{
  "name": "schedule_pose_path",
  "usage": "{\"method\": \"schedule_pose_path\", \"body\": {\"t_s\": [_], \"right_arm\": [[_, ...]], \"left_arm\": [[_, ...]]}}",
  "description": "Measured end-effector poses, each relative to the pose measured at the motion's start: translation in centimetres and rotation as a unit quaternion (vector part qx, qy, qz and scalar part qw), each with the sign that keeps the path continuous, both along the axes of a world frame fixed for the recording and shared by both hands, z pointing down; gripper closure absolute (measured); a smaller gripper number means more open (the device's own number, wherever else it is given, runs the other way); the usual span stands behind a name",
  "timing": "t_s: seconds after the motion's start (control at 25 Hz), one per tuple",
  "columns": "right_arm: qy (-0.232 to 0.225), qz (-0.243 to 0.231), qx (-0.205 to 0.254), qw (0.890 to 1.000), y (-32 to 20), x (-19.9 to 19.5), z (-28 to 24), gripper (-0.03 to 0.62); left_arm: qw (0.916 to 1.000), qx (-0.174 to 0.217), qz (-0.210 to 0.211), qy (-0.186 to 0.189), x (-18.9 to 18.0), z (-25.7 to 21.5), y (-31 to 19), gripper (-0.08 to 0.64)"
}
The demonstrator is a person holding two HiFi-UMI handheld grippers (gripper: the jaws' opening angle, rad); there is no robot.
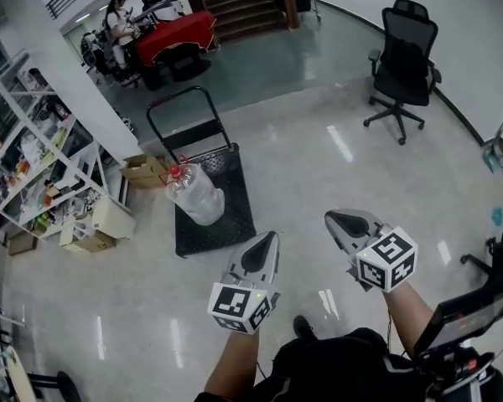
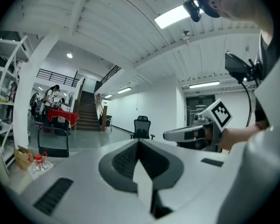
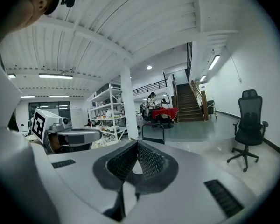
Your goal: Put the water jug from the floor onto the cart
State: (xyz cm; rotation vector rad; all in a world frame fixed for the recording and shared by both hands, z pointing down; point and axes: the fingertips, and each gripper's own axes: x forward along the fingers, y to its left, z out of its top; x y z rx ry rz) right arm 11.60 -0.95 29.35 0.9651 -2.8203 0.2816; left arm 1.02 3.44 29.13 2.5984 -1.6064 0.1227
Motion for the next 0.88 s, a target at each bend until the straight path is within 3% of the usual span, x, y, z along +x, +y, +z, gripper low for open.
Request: {"method": "schedule_pose_path", "body": {"t_s": [0.12, 0.36, 0.52, 0.72, 0.88], "right_arm": [[-0.012, -0.009, 0.005, 1.000, 3.5, 2.6, -0.5, 0.589], [-0.024, -0.039, 0.031, 0.998, 10.0, 9.2, -0.4, 0.589], [-0.034, -0.037, 0.019, 0.999, 14.0, 13.9, 0.7, 0.589], [-0.042, -0.030, 0.024, 0.998, 19.2, 15.0, -1.1, 0.589], [-0.041, -0.010, 0.022, 0.999, 24.4, 14.5, -2.0, 0.589]], "left_arm": [[0.9995, 0.005, -0.005, -0.029, 3.0, -0.3, 3.8, 0.560], [0.9996, -0.014, -0.023, -0.002, 8.3, 0.4, 10.8, 0.560], [0.9983, -0.031, -0.049, -0.010, 11.4, 1.0, 16.2, 0.560], [0.9976, -0.031, -0.057, -0.021, 12.6, -0.7, 22.2, 0.560], [0.9965, -0.048, -0.067, -0.010, 11.4, -1.2, 27.2, 0.560]]}}
